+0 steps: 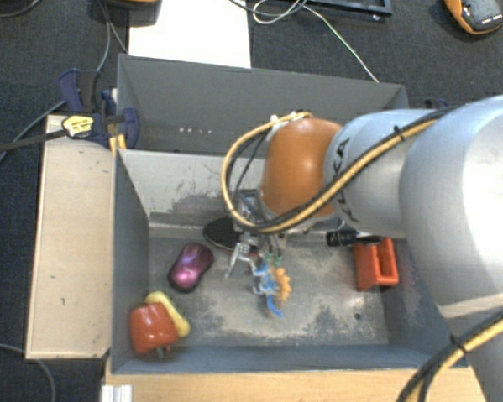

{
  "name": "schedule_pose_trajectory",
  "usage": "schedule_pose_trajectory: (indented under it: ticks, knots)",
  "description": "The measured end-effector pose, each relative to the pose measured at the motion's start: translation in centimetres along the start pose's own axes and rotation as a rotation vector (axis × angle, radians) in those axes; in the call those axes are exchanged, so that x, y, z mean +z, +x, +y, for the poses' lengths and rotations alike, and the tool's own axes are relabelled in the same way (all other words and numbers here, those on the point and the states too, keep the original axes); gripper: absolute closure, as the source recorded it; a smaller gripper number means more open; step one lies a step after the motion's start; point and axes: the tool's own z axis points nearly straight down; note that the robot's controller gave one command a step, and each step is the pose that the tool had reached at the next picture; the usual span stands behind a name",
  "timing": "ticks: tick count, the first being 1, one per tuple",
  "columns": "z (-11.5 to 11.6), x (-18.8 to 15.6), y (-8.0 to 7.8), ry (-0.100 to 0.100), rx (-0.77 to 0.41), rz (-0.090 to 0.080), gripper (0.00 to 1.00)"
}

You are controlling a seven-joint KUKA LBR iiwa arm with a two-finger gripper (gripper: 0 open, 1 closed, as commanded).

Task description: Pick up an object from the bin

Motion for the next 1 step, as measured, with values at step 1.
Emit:
schedule_pose_trajectory:
  ticks: [1]
  knots:
    - [0.68, -9.81, 0.0, 0.008, -0.004, 0.009, 0.0]
